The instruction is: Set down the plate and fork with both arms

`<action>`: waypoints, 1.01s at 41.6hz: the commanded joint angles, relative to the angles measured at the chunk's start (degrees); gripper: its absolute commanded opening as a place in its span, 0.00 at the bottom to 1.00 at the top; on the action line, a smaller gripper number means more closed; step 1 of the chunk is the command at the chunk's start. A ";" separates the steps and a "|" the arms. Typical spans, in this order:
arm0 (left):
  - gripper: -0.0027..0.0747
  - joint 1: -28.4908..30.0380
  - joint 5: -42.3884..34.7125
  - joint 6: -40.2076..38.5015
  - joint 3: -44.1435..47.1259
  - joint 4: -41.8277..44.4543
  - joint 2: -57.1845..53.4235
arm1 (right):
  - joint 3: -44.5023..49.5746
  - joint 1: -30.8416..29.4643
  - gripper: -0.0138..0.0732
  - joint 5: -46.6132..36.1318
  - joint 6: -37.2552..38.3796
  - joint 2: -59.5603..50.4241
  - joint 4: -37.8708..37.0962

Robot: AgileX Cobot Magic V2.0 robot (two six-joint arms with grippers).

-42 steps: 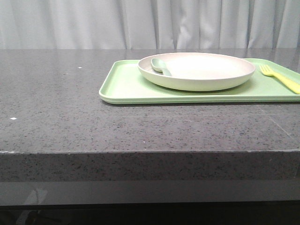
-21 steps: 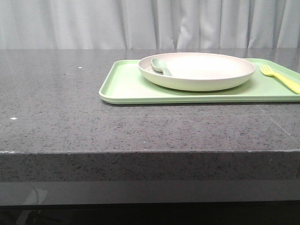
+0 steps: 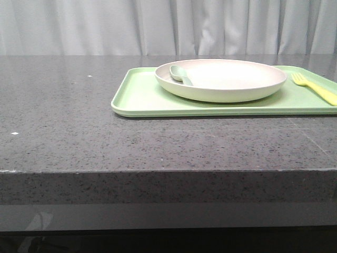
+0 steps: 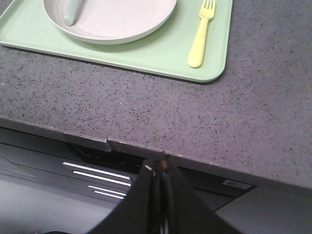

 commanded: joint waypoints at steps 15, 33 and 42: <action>0.01 18.51 -29.37 0.50 24.61 4.60 -18.55 | -1.14 -0.04 0.08 -3.54 0.08 0.43 -0.79; 0.01 24.89 -45.12 0.50 50.83 -4.09 -40.47 | -1.14 -0.04 0.08 -3.48 0.08 0.43 -0.79; 0.01 24.89 -45.68 0.50 50.95 -4.09 -40.14 | -1.14 -0.04 0.08 -3.37 0.08 0.36 -0.79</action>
